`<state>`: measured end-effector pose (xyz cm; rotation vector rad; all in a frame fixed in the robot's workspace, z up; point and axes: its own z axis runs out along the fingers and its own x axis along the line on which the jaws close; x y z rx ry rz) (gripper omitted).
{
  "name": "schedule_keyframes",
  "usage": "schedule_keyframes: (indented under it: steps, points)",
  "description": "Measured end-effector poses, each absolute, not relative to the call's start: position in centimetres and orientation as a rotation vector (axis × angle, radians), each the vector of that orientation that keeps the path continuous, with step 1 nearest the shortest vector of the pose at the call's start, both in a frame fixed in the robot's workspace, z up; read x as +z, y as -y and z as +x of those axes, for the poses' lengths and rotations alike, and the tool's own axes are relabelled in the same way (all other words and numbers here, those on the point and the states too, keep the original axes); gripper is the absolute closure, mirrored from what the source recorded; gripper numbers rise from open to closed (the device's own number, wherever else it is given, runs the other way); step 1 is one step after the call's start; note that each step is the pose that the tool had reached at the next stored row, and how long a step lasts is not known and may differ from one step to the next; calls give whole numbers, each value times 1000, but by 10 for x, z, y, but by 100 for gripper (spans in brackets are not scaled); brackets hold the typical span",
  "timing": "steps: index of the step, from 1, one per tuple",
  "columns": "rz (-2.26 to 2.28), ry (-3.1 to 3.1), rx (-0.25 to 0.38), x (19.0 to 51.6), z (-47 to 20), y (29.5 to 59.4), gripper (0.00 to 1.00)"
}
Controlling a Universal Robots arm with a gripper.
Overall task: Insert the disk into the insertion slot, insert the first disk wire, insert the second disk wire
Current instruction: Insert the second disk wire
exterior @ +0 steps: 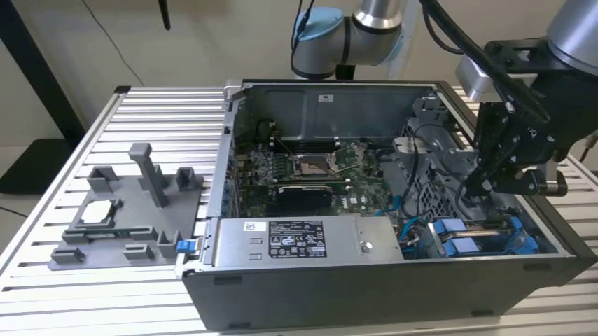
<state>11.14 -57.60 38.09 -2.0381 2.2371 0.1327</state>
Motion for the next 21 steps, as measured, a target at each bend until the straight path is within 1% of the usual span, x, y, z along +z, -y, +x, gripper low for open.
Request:
schedule_keyframes:
  steps: [4, 9, 14, 21]
  points:
    - [-2029, -2209, 72, 380, 110, 576, 100]
    - [-2019, -2180, 17, 379, 107, 576, 100]
    - [-2023, -2174, -11, 376, 106, 576, 100]
    - [-2018, -2167, -25, 367, 106, 576, 100]
